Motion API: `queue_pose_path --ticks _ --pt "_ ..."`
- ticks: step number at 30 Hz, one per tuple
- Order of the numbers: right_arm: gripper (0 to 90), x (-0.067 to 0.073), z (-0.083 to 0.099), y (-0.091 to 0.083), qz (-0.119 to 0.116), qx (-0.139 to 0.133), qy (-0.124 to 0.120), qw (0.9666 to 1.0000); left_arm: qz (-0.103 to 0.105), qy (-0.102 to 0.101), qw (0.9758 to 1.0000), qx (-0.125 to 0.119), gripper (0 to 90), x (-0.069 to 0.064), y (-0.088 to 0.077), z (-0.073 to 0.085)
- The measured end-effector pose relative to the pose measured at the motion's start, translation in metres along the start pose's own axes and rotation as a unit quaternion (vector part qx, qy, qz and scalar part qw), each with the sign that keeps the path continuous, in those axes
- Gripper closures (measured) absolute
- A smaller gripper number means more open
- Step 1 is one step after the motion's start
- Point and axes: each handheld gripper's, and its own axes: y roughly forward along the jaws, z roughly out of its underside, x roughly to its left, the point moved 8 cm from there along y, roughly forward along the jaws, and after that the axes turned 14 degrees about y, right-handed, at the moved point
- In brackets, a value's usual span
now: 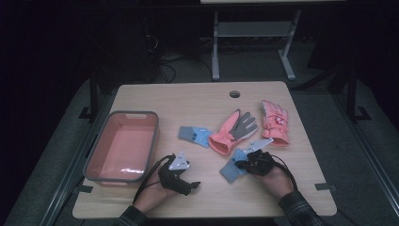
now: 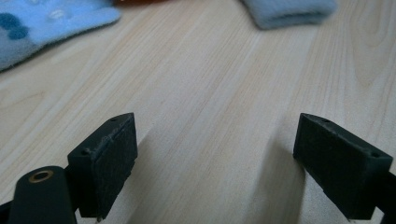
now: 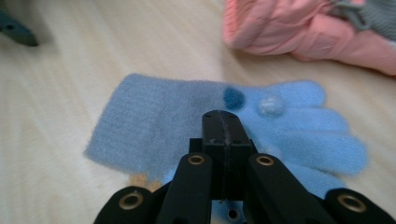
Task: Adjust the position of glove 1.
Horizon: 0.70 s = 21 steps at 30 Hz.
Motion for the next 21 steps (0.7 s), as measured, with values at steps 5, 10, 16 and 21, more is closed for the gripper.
queue_pose_path --ticks 5,10,16,21 --pt "90.0 0.009 0.006 -0.002 -0.011 0.006 -0.001 0.9999 -0.001 0.000 1.0000 0.000 12.8 0.000 0.000 0.000" --pt "90.0 0.025 0.013 -0.003 -0.029 0.012 -0.013 0.9994 -0.002 0.001 1.0000 0.001 12.8 0.001 0.000 0.000" --pt "90.0 0.041 0.019 -0.004 -0.032 0.020 -0.024 0.9990 -0.003 0.001 1.0000 0.000 12.8 0.001 0.000 0.000" --pt "90.0 0.051 0.025 -0.005 -0.036 0.022 -0.036 0.9984 -0.003 -0.001 1.0000 -0.001 12.7 0.001 0.000 0.000"
